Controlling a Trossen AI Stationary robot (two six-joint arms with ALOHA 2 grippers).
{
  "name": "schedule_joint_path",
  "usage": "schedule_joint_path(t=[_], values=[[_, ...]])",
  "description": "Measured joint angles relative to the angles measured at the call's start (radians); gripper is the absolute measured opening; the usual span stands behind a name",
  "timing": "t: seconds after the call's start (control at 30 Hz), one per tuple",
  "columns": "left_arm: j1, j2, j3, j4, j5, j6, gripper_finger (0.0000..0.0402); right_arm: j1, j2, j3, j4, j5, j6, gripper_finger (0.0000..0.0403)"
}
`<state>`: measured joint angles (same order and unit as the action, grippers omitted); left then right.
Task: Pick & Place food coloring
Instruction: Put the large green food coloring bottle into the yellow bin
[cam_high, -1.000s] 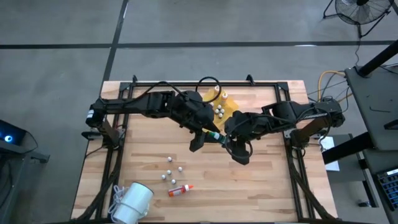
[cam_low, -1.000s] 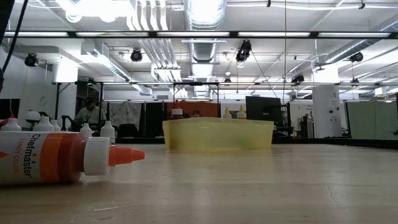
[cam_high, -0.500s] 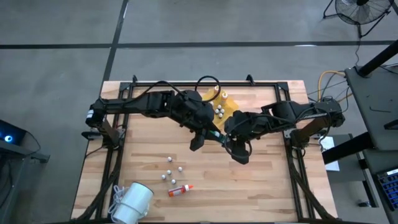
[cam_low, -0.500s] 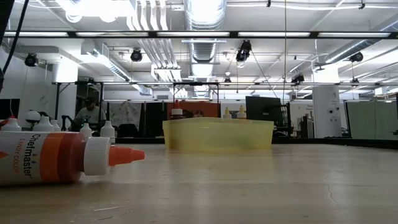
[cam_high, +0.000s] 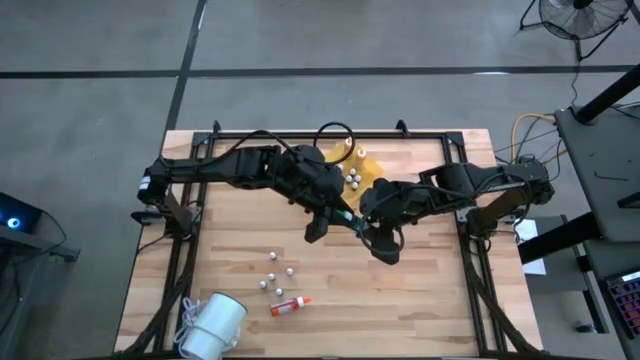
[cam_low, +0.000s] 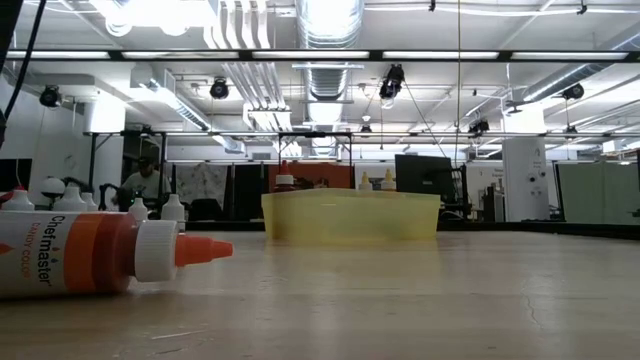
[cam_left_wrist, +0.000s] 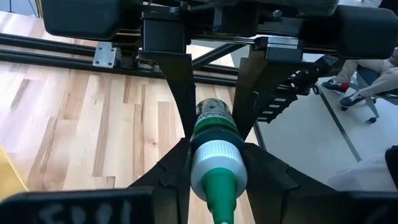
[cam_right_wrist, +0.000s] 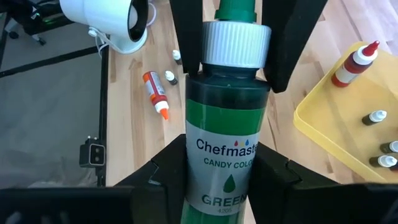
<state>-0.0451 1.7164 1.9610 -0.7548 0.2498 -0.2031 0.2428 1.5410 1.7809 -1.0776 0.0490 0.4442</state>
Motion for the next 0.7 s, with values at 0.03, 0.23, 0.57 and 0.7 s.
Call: schedule_joint_path(t=[0.03, 0.23, 0.57, 0.7], values=[[0.001, 0.000, 0.000, -0.005, 0.001, 0.000, 0.0093, 0.000, 0.000, 0.000, 0.001, 0.000, -0.003, 0.0131], [0.004, -0.004, -0.004, -0.066, 0.007, 0.009, 0.0093, 0.001, -0.012, 0.015, -0.006, 0.003, -0.006, 0.0162], [0.063, -0.041, -0.002, -0.137, -0.040, 0.038, 0.0093, 0.001, -0.037, 0.107, -0.058, 0.006, -0.006, 0.0191], [0.107, -0.041, -0.002, -0.182, -0.041, 0.050, 0.0093, 0.001, -0.041, 0.161, -0.108, 0.007, -0.004, 0.0189]])
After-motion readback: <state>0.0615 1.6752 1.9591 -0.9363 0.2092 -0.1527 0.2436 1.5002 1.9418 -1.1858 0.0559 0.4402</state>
